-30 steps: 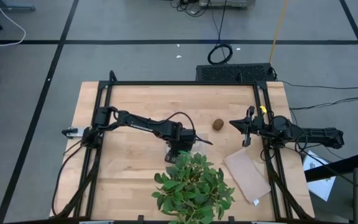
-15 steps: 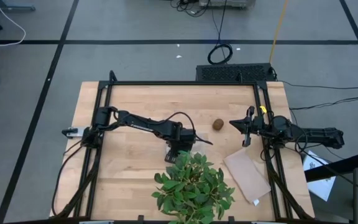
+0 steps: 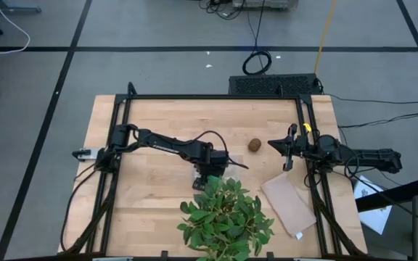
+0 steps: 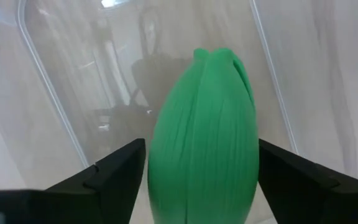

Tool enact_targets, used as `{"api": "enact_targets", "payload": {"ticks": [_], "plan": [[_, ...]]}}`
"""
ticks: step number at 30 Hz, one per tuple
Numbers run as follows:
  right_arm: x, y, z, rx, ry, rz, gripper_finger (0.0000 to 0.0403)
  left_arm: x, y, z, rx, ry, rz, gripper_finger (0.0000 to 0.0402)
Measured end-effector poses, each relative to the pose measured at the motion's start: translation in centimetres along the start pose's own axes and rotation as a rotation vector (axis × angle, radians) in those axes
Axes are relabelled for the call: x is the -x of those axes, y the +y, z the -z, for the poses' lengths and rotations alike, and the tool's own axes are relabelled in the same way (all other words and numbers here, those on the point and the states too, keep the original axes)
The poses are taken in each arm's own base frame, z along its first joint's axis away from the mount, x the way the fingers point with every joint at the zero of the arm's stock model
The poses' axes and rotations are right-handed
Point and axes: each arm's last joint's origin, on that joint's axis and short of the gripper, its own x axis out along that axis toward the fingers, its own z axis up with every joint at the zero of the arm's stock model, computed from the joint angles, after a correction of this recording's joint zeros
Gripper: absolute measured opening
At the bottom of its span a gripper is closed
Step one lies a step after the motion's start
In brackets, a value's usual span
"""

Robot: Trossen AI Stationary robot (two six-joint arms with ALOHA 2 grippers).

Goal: Pick and placing Produce into tupperware
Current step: Put the green corn into the transparent bin, then put the brown kiwi into the transparent bin

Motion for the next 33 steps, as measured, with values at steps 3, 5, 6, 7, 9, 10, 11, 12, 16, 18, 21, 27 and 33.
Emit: {"api": "enact_targets", "payload": {"ticks": [3, 5, 6, 7, 9, 10, 11, 12, 16, 18, 21, 27, 33], "plan": [[0.0, 0.0, 0.0, 0.0, 0.0, 0.0, 0.0, 0.0, 0.0, 0.0, -0.003, 0.0, -0.001, 0.03], [0.0, 0.0, 0.0, 0.0, 0.0, 0.0, 0.0, 0.0, 0.0, 0.0, -0.004, 0.004, -0.008, 0.03], [0.0, 0.0, 0.0, 0.0, 0.0, 0.0, 0.0, 0.0, 0.0, 0.1, -0.008, 0.009, -0.013, 0.0301], [0.0, 0.0, 0.0, 0.0, 0.0, 0.0, 0.0, 0.0, 0.0, 0.1, -0.01, 0.015, -0.017, 0.0301], [0.0, 0.0, 0.0, 0.0, 0.0, 0.0, 0.0, 0.3, 0.0, 0.2, -0.015, 0.02, -0.026, 0.0301], [0.0, 0.0, 0.0, 0.0, 0.0, 0.0, 0.0, 0.4, 0.0, 0.2, -0.015, 0.018, -0.031, 0.0301], [0.0, 0.0, 0.0, 0.0, 0.0, 0.0, 0.0, 0.5, 0.0, 0.2, -0.015, 0.017, -0.034, 0.0301], [0.0, 0.0, 0.0, 0.0, 0.0, 0.0, 0.0, 0.6, 0.0, 0.1, -0.013, 0.014, -0.037, 0.0301], [0.0, 0.0, 0.0, 0.0, 0.0, 0.0, 0.0, 1.2, 0.0, 0.2, -0.008, 0.014, -0.06, 0.0301], [0.0, 0.0, 0.0, 0.0, 0.0, 0.0, 0.0, 1.3, 0.0, 0.2, -0.007, 0.019, -0.06, 0.0301], [0.0, 0.0, 0.0, 0.0, 0.0, 0.0, 0.0, 1.2, -0.1, 0.4, -0.005, 0.041, -0.054, 0.0301], [0.0, 0.0, 0.0, 0.0, 0.0, 0.0, 0.0, 1.5, 0.0, 0.3, -0.014, 0.05, -0.06, 0.0301], [0.0, 0.0, 0.0, 0.0, 0.0, 0.0, 0.0, 3.8, 0.1, -1.2, -0.041, 0.033, -0.105, 0.0301]]}}
